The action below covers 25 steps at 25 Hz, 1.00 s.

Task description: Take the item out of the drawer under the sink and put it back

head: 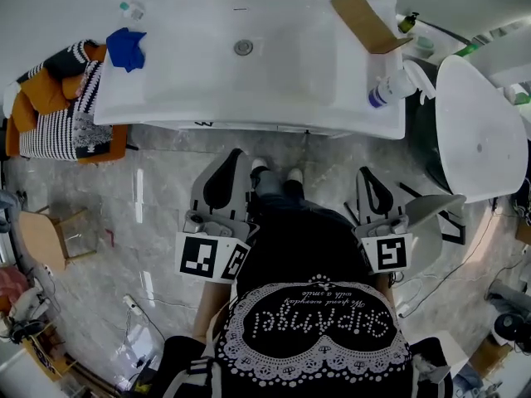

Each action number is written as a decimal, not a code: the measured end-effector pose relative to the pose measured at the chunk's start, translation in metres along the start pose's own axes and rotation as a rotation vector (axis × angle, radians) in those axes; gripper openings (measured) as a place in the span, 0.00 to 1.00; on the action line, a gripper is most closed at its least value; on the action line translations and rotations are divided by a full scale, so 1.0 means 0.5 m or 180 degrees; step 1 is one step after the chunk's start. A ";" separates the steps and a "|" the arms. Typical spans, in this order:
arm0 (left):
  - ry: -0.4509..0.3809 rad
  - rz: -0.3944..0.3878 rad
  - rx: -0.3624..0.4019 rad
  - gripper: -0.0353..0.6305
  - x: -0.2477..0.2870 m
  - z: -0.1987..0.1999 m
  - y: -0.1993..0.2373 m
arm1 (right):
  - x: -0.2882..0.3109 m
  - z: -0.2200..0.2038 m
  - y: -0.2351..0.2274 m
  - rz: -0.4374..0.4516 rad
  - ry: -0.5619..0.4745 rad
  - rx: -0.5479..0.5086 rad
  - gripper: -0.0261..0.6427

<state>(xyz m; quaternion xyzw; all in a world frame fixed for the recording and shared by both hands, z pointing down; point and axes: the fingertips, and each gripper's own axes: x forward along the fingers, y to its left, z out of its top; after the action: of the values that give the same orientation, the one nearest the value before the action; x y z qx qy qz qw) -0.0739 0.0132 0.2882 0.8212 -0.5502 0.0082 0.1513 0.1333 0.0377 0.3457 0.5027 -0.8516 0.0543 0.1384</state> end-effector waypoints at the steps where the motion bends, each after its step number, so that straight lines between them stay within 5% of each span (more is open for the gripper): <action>1: -0.0008 0.0010 -0.0010 0.06 -0.002 0.001 0.002 | 0.001 -0.001 0.003 0.0019 0.0010 -0.0004 0.07; 25: 0.0039 -0.0020 -0.0047 0.06 0.027 -0.001 -0.023 | 0.015 -0.033 -0.028 0.0040 0.0123 0.0030 0.07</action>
<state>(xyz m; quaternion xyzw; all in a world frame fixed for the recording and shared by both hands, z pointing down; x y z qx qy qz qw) -0.0580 0.0053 0.2881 0.8217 -0.5467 0.0087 0.1607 0.1452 0.0285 0.3629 0.4968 -0.8516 0.0689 0.1521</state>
